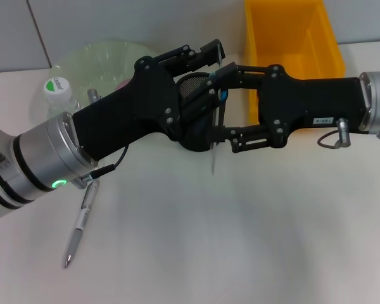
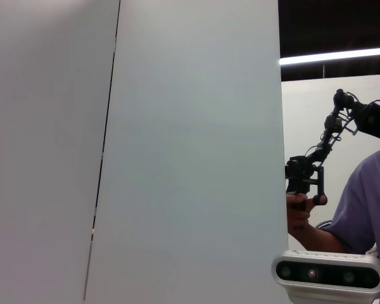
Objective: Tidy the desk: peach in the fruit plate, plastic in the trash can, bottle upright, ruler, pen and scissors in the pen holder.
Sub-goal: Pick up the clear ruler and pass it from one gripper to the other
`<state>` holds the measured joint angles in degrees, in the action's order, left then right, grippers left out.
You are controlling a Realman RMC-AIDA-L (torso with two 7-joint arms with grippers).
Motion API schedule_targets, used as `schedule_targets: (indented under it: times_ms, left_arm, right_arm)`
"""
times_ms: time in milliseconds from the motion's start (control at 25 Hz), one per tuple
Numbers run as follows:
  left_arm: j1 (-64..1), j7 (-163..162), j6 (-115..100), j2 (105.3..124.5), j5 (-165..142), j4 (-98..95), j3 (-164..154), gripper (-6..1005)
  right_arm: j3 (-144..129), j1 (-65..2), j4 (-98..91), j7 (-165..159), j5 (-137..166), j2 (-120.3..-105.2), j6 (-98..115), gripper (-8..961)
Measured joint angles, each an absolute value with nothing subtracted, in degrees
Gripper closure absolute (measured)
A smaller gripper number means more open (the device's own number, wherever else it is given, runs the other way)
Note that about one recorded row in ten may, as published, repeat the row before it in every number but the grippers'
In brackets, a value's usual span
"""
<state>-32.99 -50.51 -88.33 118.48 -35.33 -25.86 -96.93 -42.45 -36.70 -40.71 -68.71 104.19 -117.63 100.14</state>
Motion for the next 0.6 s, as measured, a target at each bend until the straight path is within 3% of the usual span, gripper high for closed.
schedule_targets:
  times_ms: [600]
  left_arm:
    - [-33.0,-49.8,-88.3,118.34,-35.3,-25.5,-96.8,633]
  right_arm:
    - [-42.5,-37.6,-40.2,-69.4,104.3,-118.13,99.9,174]
